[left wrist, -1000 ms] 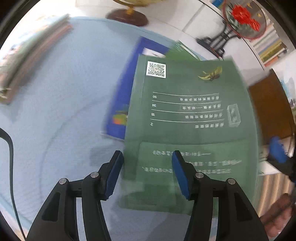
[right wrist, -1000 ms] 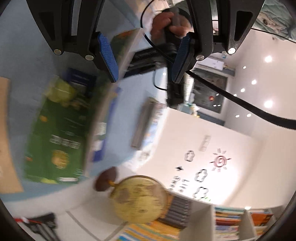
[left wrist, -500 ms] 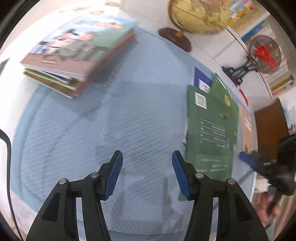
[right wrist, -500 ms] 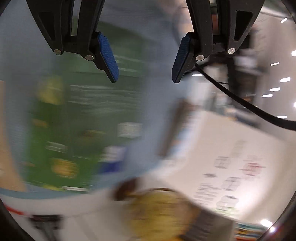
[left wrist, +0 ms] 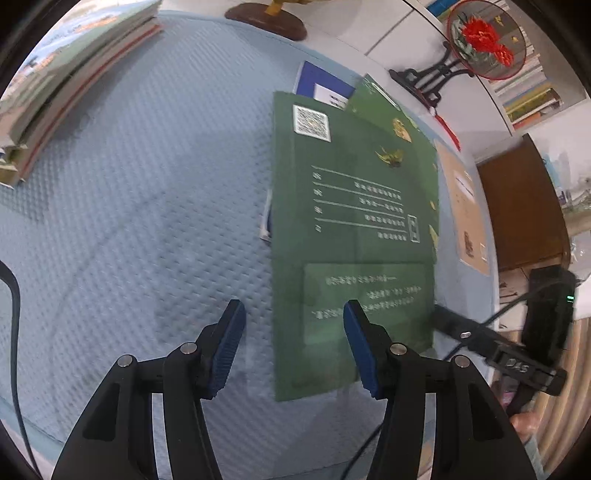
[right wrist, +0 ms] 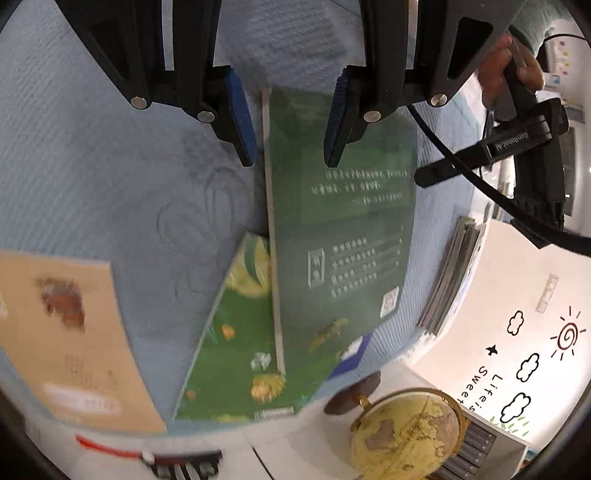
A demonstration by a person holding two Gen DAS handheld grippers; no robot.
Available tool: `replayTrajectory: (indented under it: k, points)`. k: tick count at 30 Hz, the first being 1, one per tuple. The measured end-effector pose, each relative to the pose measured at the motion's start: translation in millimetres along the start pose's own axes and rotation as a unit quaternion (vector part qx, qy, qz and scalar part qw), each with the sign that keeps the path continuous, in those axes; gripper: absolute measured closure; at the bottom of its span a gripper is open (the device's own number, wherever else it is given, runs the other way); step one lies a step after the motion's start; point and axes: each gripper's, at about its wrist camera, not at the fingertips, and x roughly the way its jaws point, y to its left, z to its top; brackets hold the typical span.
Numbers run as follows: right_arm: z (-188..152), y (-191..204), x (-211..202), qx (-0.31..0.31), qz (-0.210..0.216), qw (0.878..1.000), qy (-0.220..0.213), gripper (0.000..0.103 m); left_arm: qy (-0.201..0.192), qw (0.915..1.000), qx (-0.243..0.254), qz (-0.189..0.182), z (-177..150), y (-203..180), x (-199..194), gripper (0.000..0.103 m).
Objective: Organize books
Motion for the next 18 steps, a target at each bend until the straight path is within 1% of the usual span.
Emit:
replayTrajectory:
  k: [1,2,4,5,7,11,13,14,16,18]
  points:
    - [-0.6,-2.9,2.3,0.000,0.013,1.000,-0.004,0.066,0.001,1.0000,0.001,-0.004,-0.9,-2.5,2.3,0.051]
    - [0.9,2.9,2.5,-0.003,0.025,1.000,-0.010,0.062,-0.003,1.0000,0.003,-0.002,-2.0,-4.4,2.9,0.051]
    - [5.5,-0.6,6.9,0.007,0.057,0.998,-0.009,0.062,-0.009,0.9999,0.005,-0.001,-3.3,-8.2,3.6,0.050]
    - [6.3,-1.5,7.9,0.011,0.066,0.998,-0.007,0.062,-0.014,0.9999,0.003,0.003,-4.3,-9.3,2.6,0.050]
    - [7.1,-5.6,6.8,0.014,0.095,0.995,-0.002,0.062,-0.020,0.9998,0.000,-0.001,-7.1,-8.4,-0.8,0.050]
    - [-1.1,-9.6,-4.5,0.012,0.161,0.987,0.015,0.062,-0.034,0.9986,-0.023,-0.034,-24.2,-1.3,-21.2,0.050]
    - [-8.5,-4.6,-13.7,0.011,0.218,0.976,0.027,0.062,-0.031,0.9971,-0.029,-0.063,-35.4,-0.7,-34.1,0.050]
    - [-13.6,-1.0,-20.2,0.007,0.228,0.973,0.030,0.062,-0.031,0.9967,-0.029,-0.069,-42.0,-2.1,-41.4,0.050]
    - [-24.3,20.2,-27.0,-0.020,0.220,0.975,0.031,0.062,-0.033,0.9981,-0.010,-0.051,-55.5,-7.9,-56.3,0.050]
    - [-37.2,37.2,-35.5,-0.034,0.227,0.973,0.028,0.062,-0.032,0.9983,-0.001,-0.050,-65.2,-6.5,-67.4,0.050]
